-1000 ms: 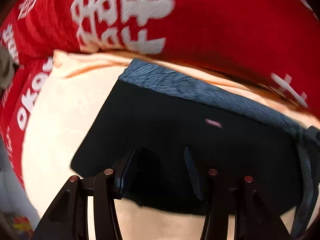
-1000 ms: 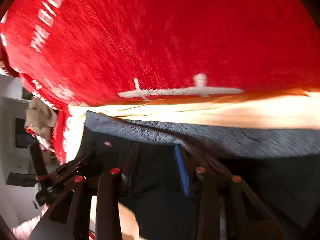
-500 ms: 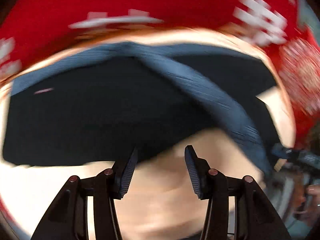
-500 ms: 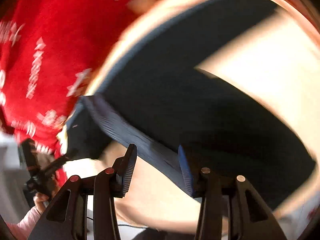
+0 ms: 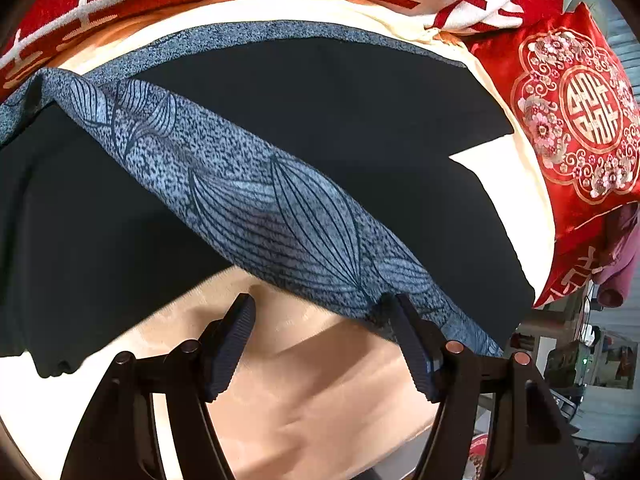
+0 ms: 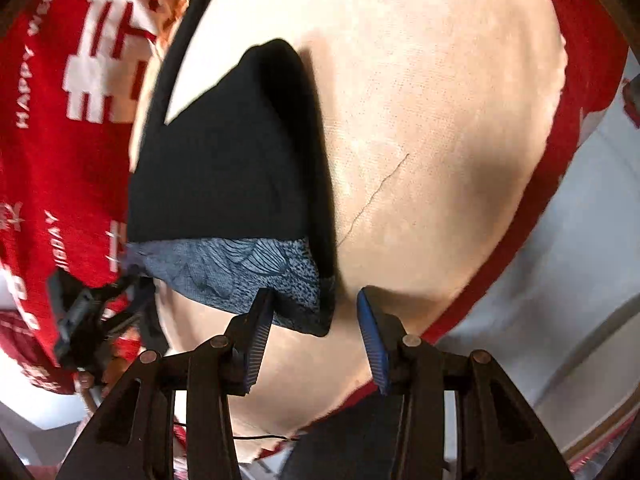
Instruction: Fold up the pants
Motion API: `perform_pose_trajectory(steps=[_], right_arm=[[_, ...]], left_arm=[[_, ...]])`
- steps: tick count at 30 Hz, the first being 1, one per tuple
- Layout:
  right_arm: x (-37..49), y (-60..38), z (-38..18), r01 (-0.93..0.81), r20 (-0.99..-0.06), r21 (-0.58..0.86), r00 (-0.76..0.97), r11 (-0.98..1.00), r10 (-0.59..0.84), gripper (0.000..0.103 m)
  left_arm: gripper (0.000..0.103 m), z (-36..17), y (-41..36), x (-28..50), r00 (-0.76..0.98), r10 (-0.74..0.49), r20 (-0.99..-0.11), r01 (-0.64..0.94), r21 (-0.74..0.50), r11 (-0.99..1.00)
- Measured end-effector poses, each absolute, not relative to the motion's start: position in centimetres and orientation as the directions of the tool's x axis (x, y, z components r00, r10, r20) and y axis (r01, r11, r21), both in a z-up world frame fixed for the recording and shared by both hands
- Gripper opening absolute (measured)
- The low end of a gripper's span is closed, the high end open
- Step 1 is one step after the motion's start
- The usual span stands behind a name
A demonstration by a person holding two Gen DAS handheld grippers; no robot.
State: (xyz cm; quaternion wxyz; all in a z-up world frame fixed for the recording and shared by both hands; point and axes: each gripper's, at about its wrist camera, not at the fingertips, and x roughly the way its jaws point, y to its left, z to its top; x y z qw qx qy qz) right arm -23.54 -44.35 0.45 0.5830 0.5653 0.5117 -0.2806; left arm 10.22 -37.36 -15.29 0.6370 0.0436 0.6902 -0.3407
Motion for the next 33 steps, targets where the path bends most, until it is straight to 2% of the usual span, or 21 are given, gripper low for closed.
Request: perform_pose_trajectory(steps=[5,7,12,13,14,15,16,26,30,33], right_arm=[[-25.3,-45.0,0.0,0.857,-0.835,0.506,0.459,0.095,0.305,0.049],[-25.7,-45.3,-0.5,0.840,-0.796,0.541,0.500,0.031,0.341,0.044],[-23.5,-45.7,-2.4,0.831,-0.735,0.557,0.488,0.008,0.471,0.039],[-23.6,-45.9,-2.2,0.833,-0.733,0.553,0.486,0.003,0.476,0.024],[-23.3,-46.1,-2.0,0.823,-0.718,0.568,0.503,-0.013,0.480,0.017],[-23.8,-45.9,-1.2,0.815,-0.713,0.579,0.514,-0.012,0.476,0.016],[-23.3,-46.1,-0.5,0.809,-0.713,0.587,0.518,-0.001,0.472,0.016],[-13.0,-52.8,7.7,0.658,-0.613,0.749,0.643,0.079,0.459,0.015],[-6.5,-57.2,9.4,0.624,-0.642,0.751,0.613,0.218,0.460,0.015],[-2.5,-60.2,8.5,0.640,-0.696,0.708,0.559,0.299,0.452,0.016]], left_arm=[[0.071,-15.8,-37.3,10.7,-0.184,-0.384,-0.905,0.459,-0.425,0.780],[0.071,-15.9,-37.3,10.8,-0.180,-0.377,-0.909,0.451,-0.417,0.789],[0.071,-16.1,-38.1,10.7,-0.164,-0.363,-0.917,0.412,-0.398,0.820],[0.068,-16.0,-37.9,10.8,-0.162,-0.363,-0.917,0.405,-0.398,0.824],[0.049,-16.0,-38.1,10.8,-0.161,-0.366,-0.917,0.397,-0.400,0.826],[0.037,-16.0,-38.3,10.7,-0.175,-0.373,-0.911,0.392,-0.412,0.823],[0.033,-15.9,-38.5,10.7,-0.188,-0.369,-0.910,0.387,-0.414,0.824],[0.033,-9.4,-41.6,14.2,-0.089,-0.457,-0.885,0.360,-0.456,0.814],[0.033,-7.8,-43.9,17.7,-0.024,-0.478,-0.878,0.375,-0.451,0.810],[0.034,-7.7,-45.2,20.4,0.042,-0.468,-0.883,0.384,-0.418,0.823]])
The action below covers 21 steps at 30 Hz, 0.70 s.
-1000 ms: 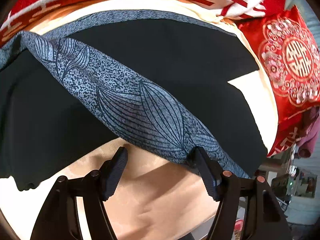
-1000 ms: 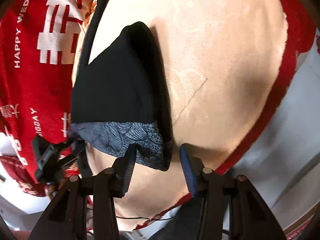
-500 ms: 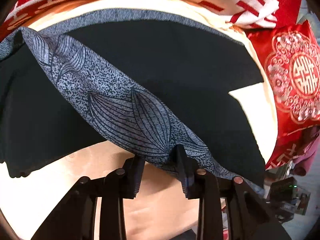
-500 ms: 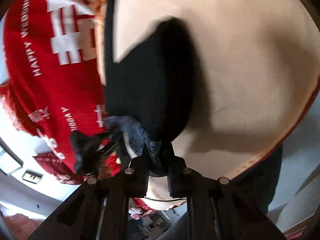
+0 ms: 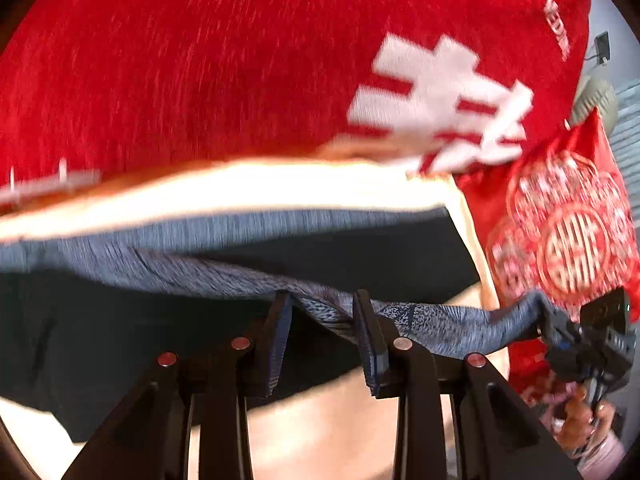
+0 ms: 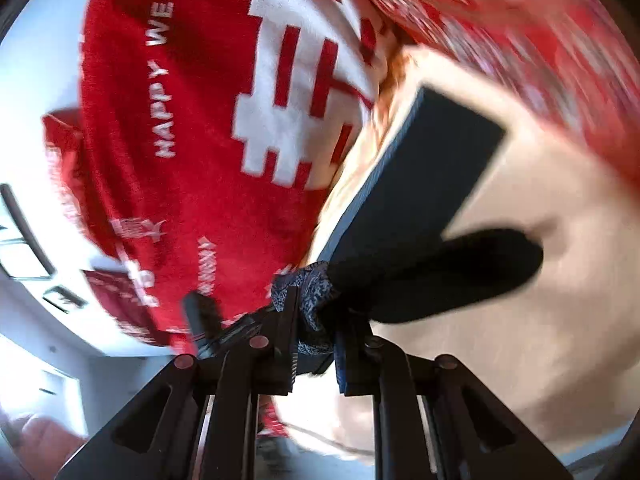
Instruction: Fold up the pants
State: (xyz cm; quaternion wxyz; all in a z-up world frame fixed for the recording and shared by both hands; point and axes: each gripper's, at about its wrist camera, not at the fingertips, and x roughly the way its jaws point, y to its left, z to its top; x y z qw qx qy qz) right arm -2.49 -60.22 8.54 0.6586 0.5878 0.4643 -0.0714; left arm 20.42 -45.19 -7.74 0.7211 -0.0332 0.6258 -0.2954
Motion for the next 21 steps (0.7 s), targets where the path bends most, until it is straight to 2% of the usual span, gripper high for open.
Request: perform_pose_trajectory(steps=[4,7,8,9,10,11,13,17,21], right_arm=[[1.8,-63.7,4.9,0.682,-0.761,0.636,0.474,0.361,0.443,0.019],[5.3,-65.2,2.3,0.711,-0.847,0.517,0.347,0.476,0.402,0.020],[6.1,-65.5,1.8,0.711,-0.864,0.490,0.316,0.505,0.392,0.024],[6.8,-65.6,1.2,0.709,-0.875,0.468,0.291,0.528,0.386,0.028],[7.4,-65.6,0.9,0.705,-0.885,0.449,0.269,0.549,0.379,0.042],[8.0,-65.5,0.8,0.695,-0.893,0.436,0.256,0.572,0.370,0.062],[9.2,-64.7,1.9,0.637,-0.914,0.403,0.243,0.657,0.325,0.076],[10.5,-62.1,5.0,0.509,-0.947,0.318,0.208,0.800,0.244,0.076],[7.3,-59.7,5.0,0.537,-0.973,0.231,0.138,0.812,0.185,0.076]], left_arm=[[0.034,-9.0,-46.0,23.2,0.084,-0.385,-0.919,0.371,-0.330,0.868],[0.034,-9.1,-45.5,23.9,0.114,-0.344,-0.932,0.369,-0.282,0.886],[0.035,-9.1,-45.1,23.8,0.126,-0.336,-0.933,0.370,-0.270,0.889],[0.041,-9.0,-44.8,23.7,0.137,-0.321,-0.937,0.372,-0.252,0.893],[0.061,-9.0,-44.4,23.5,0.147,-0.305,-0.941,0.371,-0.233,0.899],[0.069,-8.9,-43.8,23.2,0.167,-0.295,-0.941,0.364,-0.219,0.905],[0.069,-9.3,-43.1,22.7,0.172,-0.269,-0.948,0.368,-0.191,0.910],[0.069,-11.6,-41.6,21.7,0.132,-0.184,-0.974,0.340,-0.130,0.932],[0.069,-13.4,-39.8,21.1,0.100,-0.136,-0.986,0.271,-0.105,0.957]])
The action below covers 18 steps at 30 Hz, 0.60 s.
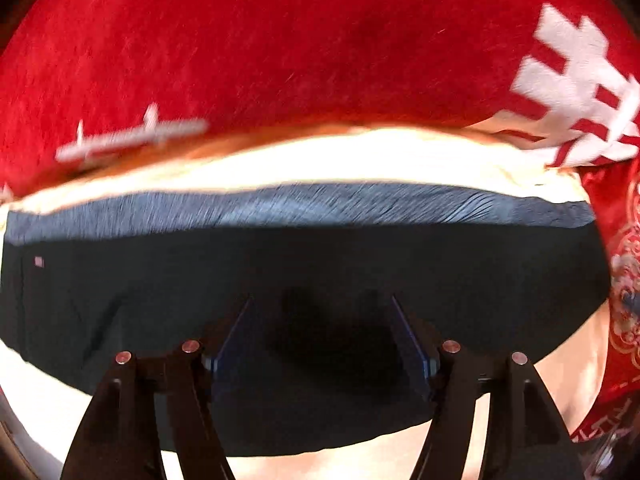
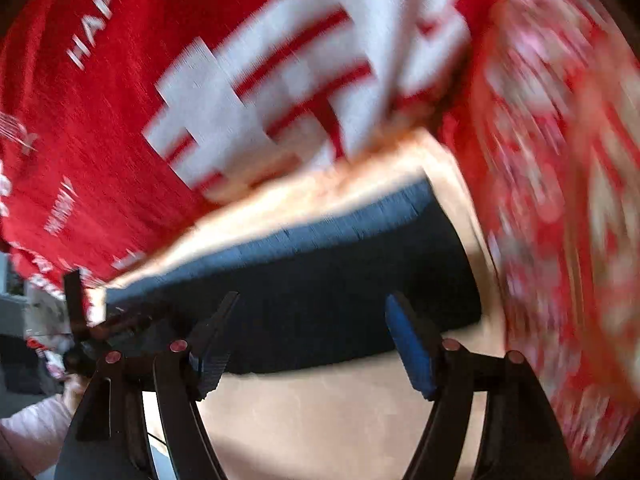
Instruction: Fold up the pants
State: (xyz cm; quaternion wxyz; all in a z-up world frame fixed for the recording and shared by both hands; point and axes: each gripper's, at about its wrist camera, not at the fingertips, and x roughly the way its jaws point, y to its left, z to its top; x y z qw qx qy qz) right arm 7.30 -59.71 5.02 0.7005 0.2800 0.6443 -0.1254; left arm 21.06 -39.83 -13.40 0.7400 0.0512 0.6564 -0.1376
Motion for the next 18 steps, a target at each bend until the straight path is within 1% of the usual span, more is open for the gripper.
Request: perform_pose_trajectory(steps=[1,2,4,6,7,8,9,10,12,14,16,18], right_arm=[[6.0,-59.5,4.3,0.565,-0.977,0.212,0.117,0.798,0.177,0.073],[4.6,-59.6,3.3,0.605,-0.980,0.199,0.099,0.771,0.175,0.068],[3.1,-60.6,1.4,0.677,-0.982,0.175,0.074,0.715,0.171,0.064],[2.0,-62.0,-0.3,0.749,-0.990,0.133,0.064,0.649,0.129,0.061],[1.8,-62.5,-0.7,0.771,-0.991,0.122,0.066,0.625,0.113,0.056],[1.6,-63.0,-1.0,0.790,-0.992,0.120,0.074,0.601,0.101,0.034],[1.6,-63.5,-1.3,0.803,-0.991,0.133,0.092,0.581,0.099,0.018],[1.9,-63.7,-1.5,0.799,-0.989,0.144,0.105,0.583,0.101,0.007],[3.0,-63.6,-0.7,0.761,-0.984,0.175,0.149,0.625,0.095,0.007],[4.6,-62.9,1.0,0.683,-0.977,0.199,0.199,0.703,0.083,0.007],[5.0,-63.1,0.8,0.664,-0.985,0.162,0.157,0.730,0.077,0.007],[4.1,-64.0,-1.6,0.699,-0.994,0.108,0.051,0.707,0.101,0.008]], left_arm=[[0.069,-13.8,-39.4,20.9,0.092,-0.130,-0.987,0.258,-0.103,0.961],[0.069,-14.1,-39.1,20.8,0.084,-0.125,-0.989,0.250,-0.101,0.963],[0.069,-14.6,-38.8,20.5,0.077,-0.111,-0.991,0.252,-0.088,0.964],[0.069,-15.0,-38.7,20.3,0.073,-0.100,-0.992,0.266,-0.078,0.961],[0.069,-15.1,-38.7,20.2,0.071,-0.099,-0.993,0.271,-0.076,0.960],[0.069,-15.3,-38.8,20.1,0.068,-0.097,-0.993,0.277,-0.074,0.958],[0.069,-15.3,-38.7,20.1,0.069,-0.093,-0.993,0.282,-0.070,0.957],[0.069,-15.2,-38.7,20.0,0.072,-0.093,-0.993,0.284,-0.068,0.956],[0.069,-15.0,-38.5,19.8,0.090,-0.093,-0.992,0.286,-0.064,0.956],[0.069,-15.2,-38.3,19.8,0.091,-0.074,-0.993,0.292,-0.044,0.955],[0.069,-15.9,-37.8,19.8,0.084,-0.042,-0.996,0.290,-0.016,0.957],[0.073,-16.4,-37.0,19.3,0.081,-0.031,-0.996,0.283,-0.007,0.959]])
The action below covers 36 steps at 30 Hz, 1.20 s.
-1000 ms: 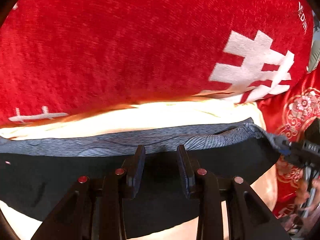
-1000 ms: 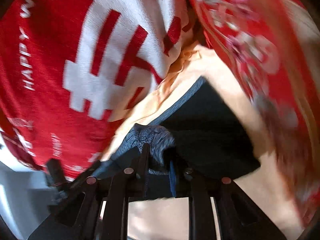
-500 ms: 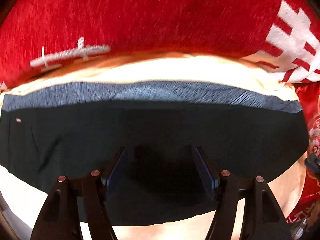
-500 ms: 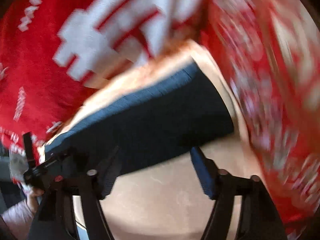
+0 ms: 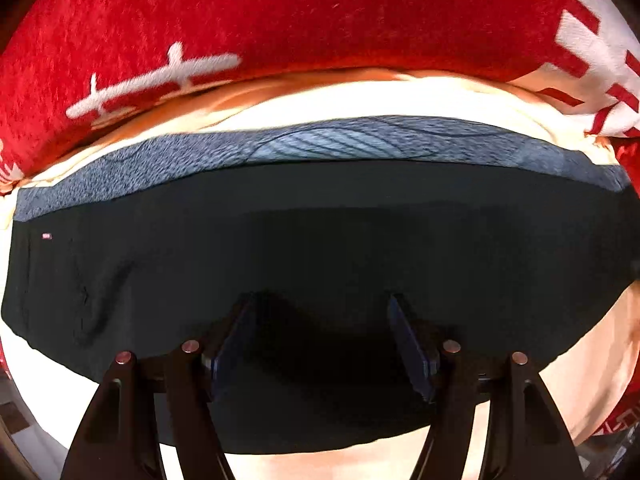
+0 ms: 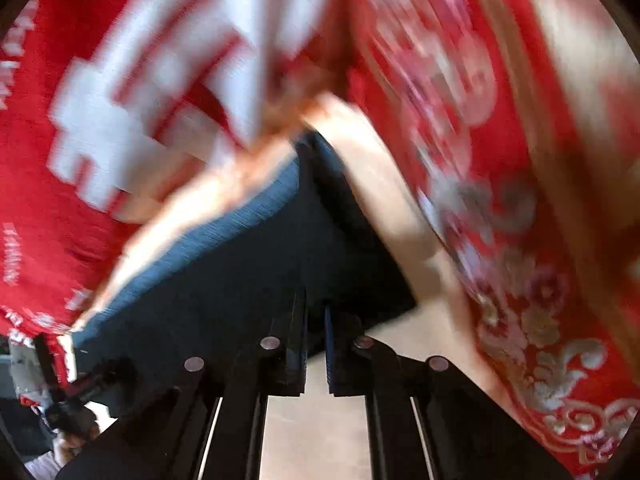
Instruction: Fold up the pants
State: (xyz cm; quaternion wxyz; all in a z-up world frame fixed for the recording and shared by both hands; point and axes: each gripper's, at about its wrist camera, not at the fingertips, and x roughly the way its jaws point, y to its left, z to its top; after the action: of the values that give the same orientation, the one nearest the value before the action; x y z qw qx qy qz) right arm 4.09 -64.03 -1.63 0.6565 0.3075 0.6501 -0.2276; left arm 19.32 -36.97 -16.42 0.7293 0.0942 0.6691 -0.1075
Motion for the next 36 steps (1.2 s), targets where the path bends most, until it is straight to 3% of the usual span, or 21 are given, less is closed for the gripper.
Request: perform_pose_trajectory(steps=[2,4,5,8,11,20,27,31,36], right_arm=[[2.8,-64.6,-3.3,0.721,-0.990,0.096,-0.005,0.687,0.144,0.011],[2.5,-63.9,-2.6,0.681,-0.994,0.061,-0.028,0.730,0.109,0.026],[2.4,-63.7,-2.2,0.671,-0.995,0.039,-0.046,0.740,0.094,0.028],[2.2,-62.8,0.8,0.672,-0.996,0.089,0.038,0.735,0.085,0.028],[5.1,-61.3,3.0,0.547,-0.991,0.102,0.130,0.831,0.035,0.028],[12.5,-60.2,-6.8,0.471,-0.991,0.122,0.011,0.874,0.132,0.024],[12.6,-62.6,-6.5,0.538,-0.998,0.059,0.027,0.841,0.053,0.025],[11.1,-61.4,-4.8,0.579,-0.972,0.228,0.091,0.783,0.216,0.028],[7.9,-55.0,-2.7,0.530,-0.885,0.444,0.136,0.722,0.444,0.028]], left_arm=[[0.072,-16.3,-36.5,19.4,0.085,-0.003,-0.996,0.286,0.022,0.958],[0.072,-15.8,-36.0,19.7,0.089,-0.002,-0.996,0.294,0.024,0.956],[0.072,-15.3,-35.9,19.9,0.095,-0.011,-0.995,0.295,0.018,0.955],[0.072,-14.0,-36.0,20.7,0.135,-0.037,-0.990,0.299,0.005,0.954],[0.073,-13.7,-37.1,22.1,0.160,-0.048,-0.986,0.300,0.002,0.954],[0.073,-17.9,-40.3,25.8,0.209,0.017,-0.978,0.134,0.046,0.990],[0.073,-16.2,-36.3,26.9,0.207,0.080,-0.975,0.107,0.104,0.989],[0.073,-13.8,-32.7,25.2,0.221,0.117,-0.968,0.136,0.149,0.979],[0.073,-12.0,-26.3,23.2,0.206,0.180,-0.962,0.062,0.197,0.978]])
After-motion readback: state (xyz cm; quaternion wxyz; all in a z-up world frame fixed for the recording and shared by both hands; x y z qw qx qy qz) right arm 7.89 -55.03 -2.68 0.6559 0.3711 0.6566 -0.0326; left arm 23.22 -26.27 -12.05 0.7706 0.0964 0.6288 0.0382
